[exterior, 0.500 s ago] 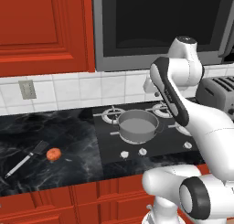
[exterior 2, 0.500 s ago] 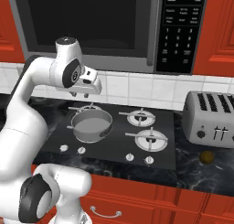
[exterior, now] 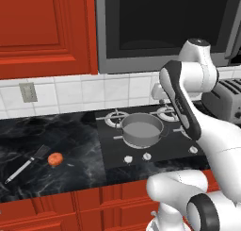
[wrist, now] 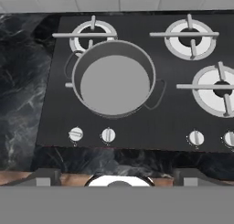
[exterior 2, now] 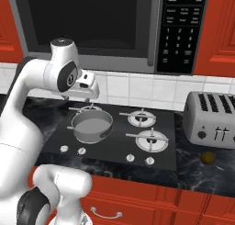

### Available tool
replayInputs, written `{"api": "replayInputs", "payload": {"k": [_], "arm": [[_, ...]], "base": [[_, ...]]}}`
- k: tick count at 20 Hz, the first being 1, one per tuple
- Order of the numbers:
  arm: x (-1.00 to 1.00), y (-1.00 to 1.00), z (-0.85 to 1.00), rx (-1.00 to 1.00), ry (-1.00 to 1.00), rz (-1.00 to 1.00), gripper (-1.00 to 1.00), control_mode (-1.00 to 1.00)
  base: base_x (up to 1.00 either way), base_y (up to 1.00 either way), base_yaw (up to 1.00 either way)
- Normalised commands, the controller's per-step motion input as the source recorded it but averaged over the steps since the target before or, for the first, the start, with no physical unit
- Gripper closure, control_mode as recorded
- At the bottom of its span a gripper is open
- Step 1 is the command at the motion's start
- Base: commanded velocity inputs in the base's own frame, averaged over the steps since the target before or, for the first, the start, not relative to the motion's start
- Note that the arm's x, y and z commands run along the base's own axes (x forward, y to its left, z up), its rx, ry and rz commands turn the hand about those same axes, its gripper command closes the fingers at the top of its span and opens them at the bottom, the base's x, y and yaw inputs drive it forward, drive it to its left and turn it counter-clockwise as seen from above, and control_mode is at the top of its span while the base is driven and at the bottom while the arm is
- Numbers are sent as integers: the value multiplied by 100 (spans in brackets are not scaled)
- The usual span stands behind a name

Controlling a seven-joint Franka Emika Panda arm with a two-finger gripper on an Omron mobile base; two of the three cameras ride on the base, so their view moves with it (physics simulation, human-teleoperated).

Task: Put the squash and avocado in the pot. Retrieve the spatula and lightly stir the vegetables in the pot.

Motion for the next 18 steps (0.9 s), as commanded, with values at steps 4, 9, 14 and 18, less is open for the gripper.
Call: {"api": "replayInputs", "payload": {"k": [4, 9, 14, 18], "arm": [[-63, 0, 0, 0, 0, 0, -100, -100], [-46, 0, 0, 0, 0, 0, -100, -100], [-7, 0, 0, 0, 0, 0, -100, -100], [0, 0, 0, 0, 0, 0, -100, -100]], "base": [[0, 0, 0], [0, 0, 0], [0, 0, 0], [0, 0, 0]]}}
